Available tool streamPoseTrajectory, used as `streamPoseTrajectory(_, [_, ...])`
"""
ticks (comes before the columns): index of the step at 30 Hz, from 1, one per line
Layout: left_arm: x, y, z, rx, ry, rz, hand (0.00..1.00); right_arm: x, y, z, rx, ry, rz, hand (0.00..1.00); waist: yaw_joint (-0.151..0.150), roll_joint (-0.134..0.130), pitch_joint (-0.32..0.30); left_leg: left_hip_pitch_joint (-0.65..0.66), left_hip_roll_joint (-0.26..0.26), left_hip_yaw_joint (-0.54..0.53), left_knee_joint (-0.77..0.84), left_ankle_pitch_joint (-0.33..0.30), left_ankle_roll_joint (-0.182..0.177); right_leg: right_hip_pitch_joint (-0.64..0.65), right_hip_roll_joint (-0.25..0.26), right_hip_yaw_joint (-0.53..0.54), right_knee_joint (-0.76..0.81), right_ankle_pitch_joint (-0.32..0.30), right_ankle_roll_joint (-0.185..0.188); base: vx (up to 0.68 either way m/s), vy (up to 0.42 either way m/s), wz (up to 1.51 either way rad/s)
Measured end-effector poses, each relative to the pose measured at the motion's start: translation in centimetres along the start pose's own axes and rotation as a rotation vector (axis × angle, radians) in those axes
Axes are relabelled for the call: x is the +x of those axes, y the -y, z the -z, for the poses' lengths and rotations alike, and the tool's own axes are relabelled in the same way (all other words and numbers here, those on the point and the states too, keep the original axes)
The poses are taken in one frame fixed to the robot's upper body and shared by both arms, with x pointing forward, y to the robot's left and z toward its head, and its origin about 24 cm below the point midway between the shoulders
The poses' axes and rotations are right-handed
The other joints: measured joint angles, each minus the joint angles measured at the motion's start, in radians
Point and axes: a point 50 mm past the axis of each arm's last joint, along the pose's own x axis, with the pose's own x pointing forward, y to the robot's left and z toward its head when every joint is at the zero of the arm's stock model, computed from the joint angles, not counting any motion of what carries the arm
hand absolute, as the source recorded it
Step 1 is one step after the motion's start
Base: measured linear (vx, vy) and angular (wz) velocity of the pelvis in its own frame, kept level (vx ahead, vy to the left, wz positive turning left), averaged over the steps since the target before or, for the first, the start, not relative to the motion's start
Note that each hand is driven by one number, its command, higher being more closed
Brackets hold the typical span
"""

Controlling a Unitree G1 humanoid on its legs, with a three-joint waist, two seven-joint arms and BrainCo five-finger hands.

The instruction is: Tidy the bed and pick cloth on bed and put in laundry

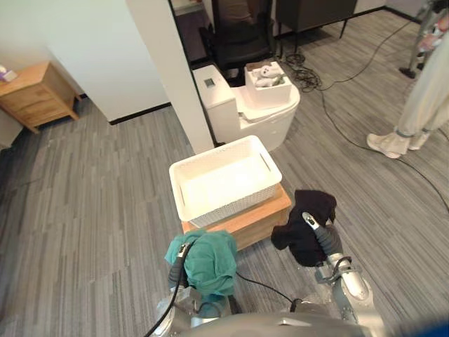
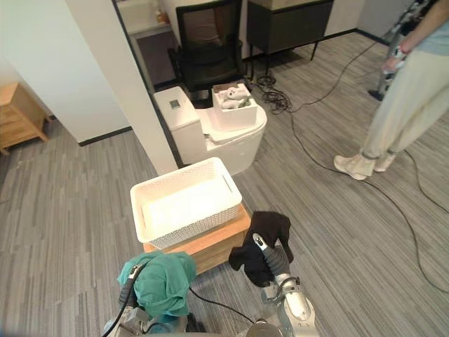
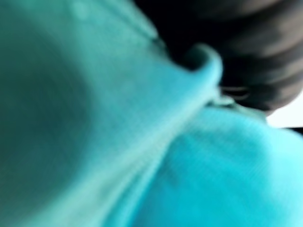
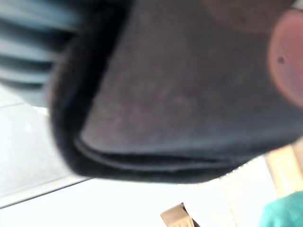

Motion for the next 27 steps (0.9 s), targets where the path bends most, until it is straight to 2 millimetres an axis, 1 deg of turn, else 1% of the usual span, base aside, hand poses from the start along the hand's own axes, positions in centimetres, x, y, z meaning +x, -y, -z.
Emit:
streamPoseTrajectory(1, [0.0,0.0,0.0,0.004,-0.004,0.001,1.0,-0.2,-0.1,0.4,0.001,-0.024,0.002,1.0,0.0,-0.007,-0.005,0.017,-0.024,-0.002,-0.029,-0.003,0.014,0.014,-0.016,-0.013,0.002,-0.009,0.011,0.19,0.095,0.56])
streamPoseTrajectory(3, [-0.1,-0.3,0.0,0.007,-0.014,-0.003,1.0,-0.1,-0.8,0.7,0.021,-0.037,0.001,1.0,0.011,-0.054,-0.008,0.038,-0.085,-0.021,-0.097,0.019,0.033,0.016,-0.055,-0.039,0.021,-0.027,0.029,0.24,0.131,0.51])
streamPoseTrajectory(4, [-0.2,-0.3,0.1,0.007,-0.02,-0.005,1.0,-0.1,-1.0,0.7,0.03,-0.035,0.006,1.0,0.01,-0.063,-0.009,0.04,-0.1,-0.03,-0.11,0.022,0.04,0.016,-0.059,-0.045,0.025,-0.032,0.032,0.24,0.101,0.5])
streamPoseTrajectory(5, [-0.2,-0.3,0.2,0.006,-0.032,-0.004,1.0,0.1,-1.1,0.7,0.041,-0.033,0.022,1.0,0.01,-0.075,-0.008,0.053,-0.123,-0.04,-0.139,0.03,0.051,0.023,-0.074,-0.056,0.037,-0.038,0.037,0.22,0.081,0.48])
streamPoseTrajectory(6, [-0.4,-0.4,0.4,0.008,-0.048,-0.001,1.0,0.1,-1.2,0.7,0.045,-0.036,0.036,1.0,0.012,-0.08,-0.007,0.082,-0.146,-0.052,-0.175,0.038,0.054,0.037,-0.089,-0.064,0.055,-0.045,0.04,0.17,0.062,0.43])
streamPoseTrajectory(7, [-0.5,-0.4,0.5,0.013,-0.052,0.004,1.0,0.1,-1.1,0.7,0.046,-0.035,0.046,1.0,0.011,-0.081,-0.007,0.097,-0.156,-0.062,-0.195,0.042,0.054,0.04,-0.096,-0.066,0.075,-0.05,0.042,0.14,0.059,0.41])
streamPoseTrajectory(8, [-0.5,-0.4,0.5,0.021,-0.057,0.02,1.0,0.2,-1.1,0.5,0.046,-0.029,0.061,1.0,0.01,-0.083,-0.006,0.125,-0.177,-0.077,-0.232,0.051,0.054,0.035,-0.119,-0.066,0.137,-0.068,0.041,0.08,0.05,0.49])
streamPoseTrajectory(9, [-0.5,-0.3,0.6,0.04,-0.072,0.032,1.0,0.2,-1.0,0.5,0.042,-0.028,0.075,1.0,0.005,-0.086,-0.005,0.145,-0.195,-0.101,-0.272,0.058,0.055,0.01,-0.149,-0.064,0.244,-0.084,0.05,0.03,0.069,0.61])
streamPoseTrajectory(10, [-0.4,-0.1,0.7,0.051,-0.081,0.048,1.0,0.1,-1.0,0.4,0.029,-0.027,0.085,1.0,0.003,-0.089,-0.003,0.159,-0.203,-0.127,-0.293,0.057,0.054,-0.034,-0.178,-0.051,0.371,-0.086,0.048,0.0,0.07,0.65])
streamPoseTrajectory(11, [-0.4,0.0,0.5,0.062,-0.08,0.066,1.0,0.1,-1.0,0.3,0.011,-0.02,0.09,1.0,0.0,-0.091,-0.002,0.175,-0.216,-0.155,-0.307,0.051,0.054,-0.085,-0.21,-0.025,0.509,-0.072,0.037,0.04,0.058,0.83])
streamPoseTrajectory(12, [-0.2,0.0,-0.3,0.087,-0.069,0.086,1.0,0.2,-0.9,0.0,-0.011,-0.01,0.103,1.0,-0.014,-0.108,0.007,0.198,-0.225,-0.201,-0.313,0.053,0.074,-0.166,-0.239,0.039,0.683,-0.053,0.016,0.09,0.021,0.88])
streamPoseTrajectory(13, [-0.2,-0.1,-0.5,0.095,-0.067,0.088,1.0,0.2,-1.1,-0.1,-0.016,-0.007,0.114,1.0,-0.023,-0.111,0.006,0.198,-0.221,-0.226,-0.307,0.051,0.079,-0.189,-0.228,0.069,0.712,-0.087,0.018,0.14,-0.025,1.14])
streamPoseTrajectory(14, [0.1,-0.2,-1.1,0.12,-0.06,0.096,1.0,0.3,-1.4,-0.5,-0.008,0.015,0.132,1.0,-0.031,-0.117,0.005,0.193,-0.206,-0.271,-0.295,0.046,0.077,-0.228,-0.195,0.115,0.703,-0.14,0.011,0.13,-0.061,1.14])
streamPoseTrajectory(15, [0.5,-0.3,-1.7,0.14,-0.049,0.105,1.0,0.5,-1.5,-1.3,-0.018,0.054,0.145,1.0,-0.033,-0.122,0.004,0.191,-0.191,-0.312,-0.292,0.045,0.074,-0.259,-0.152,0.153,0.642,-0.162,0.011,0.14,-0.07,1.12])
streamPoseTrajectory(17, [0.9,-0.2,-2.2,0.156,-0.044,0.118,1.0,0.6,-1.4,-2.7,-0.029,0.115,0.16,1.0,-0.033,-0.124,0.004,0.19,-0.174,-0.356,-0.283,0.041,0.066,-0.272,-0.1,0.205,0.525,-0.164,0.013,0.14,-0.091,0.94])
streamPoseTrajectory(18, [1.0,-0.2,-2.3,0.162,-0.053,0.119,1.0,0.7,-1.4,-3.8,-0.047,0.164,0.165,1.0,-0.033,-0.131,-0.002,0.192,-0.173,-0.379,-0.272,0.043,0.046,-0.267,-0.071,0.241,0.415,-0.142,0.021,0.23,-0.18,0.91])
streamPoseTrajectory(19, [0.9,-0.6,-2.3,0.169,-0.064,0.111,1.0,0.7,-1.6,-4.8,-0.051,0.211,0.162,1.0,-0.028,-0.155,-0.015,0.194,-0.187,-0.393,-0.253,0.027,0.028,-0.255,-0.067,0.254,0.294,-0.038,0.011,0.21,-0.187,0.61])
streamPoseTrajectory(20, [0.7,-0.9,-2.4,0.172,-0.067,0.103,1.0,0.8,-1.7,-5.2,-0.05,0.231,0.158,1.0,-0.022,-0.174,-0.022,0.195,-0.198,-0.394,-0.244,0.017,0.018,-0.252,-0.071,0.259,0.254,0.016,0.016,0.21,-0.193,0.24])
streamPoseTrajectory(21, [0.4,-1.2,-1.7,0.147,-0.092,0.076,1.0,1.1,-1.4,-5.9,-0.074,0.26,0.146,1.0,-0.015,-0.163,-0.031,0.206,-0.179,-0.389,-0.23,0.003,0.001,-0.208,-0.062,0.247,0.214,0.008,0.018,0.21,-0.158,0.11])
streamPoseTrajectory(22, [0.0,-1.1,-1.0,0.123,-0.108,0.084,1.0,1.4,-1.0,-7.1,-0.109,0.303,0.129,1.0,-0.017,-0.128,-0.036,0.209,-0.157,-0.381,-0.234,-0.005,-0.012,-0.17,-0.04,0.232,0.15,0.02,0.018,0.2,-0.124,0.08])
streamPoseTrajectory(23, [0.0,-0.8,-0.8,0.105,-0.107,0.089,1.0,1.6,-0.6,-7.8,-0.133,0.327,0.12,1.0,-0.017,-0.114,-0.037,0.21,-0.149,-0.377,-0.238,-0.008,-0.016,-0.158,-0.031,0.229,0.124,0.027,0.016,0.18,-0.092,0.07])
streamPoseTrajectory(25, [-0.2,-0.8,-0.4,0.085,-0.127,0.096,1.0,2.1,0.2,-8.7,-0.176,0.342,0.111,1.0,-0.016,-0.099,-0.041,0.221,-0.138,-0.362,-0.254,-0.003,-0.024,-0.135,-0.017,0.226,0.082,0.043,0.015,0.09,-0.036,0.0])
streamPoseTrajectory(27, [-0.3,-0.9,-0.3,0.085,-0.134,0.102,1.0,2.5,0.9,-9.3,-0.21,0.34,0.112,1.0,-0.015,-0.101,-0.042,0.243,-0.136,-0.362,-0.271,-0.002,-0.025,-0.106,-0.012,0.219,0.057,0.045,0.017,0.06,-0.019,0.06])
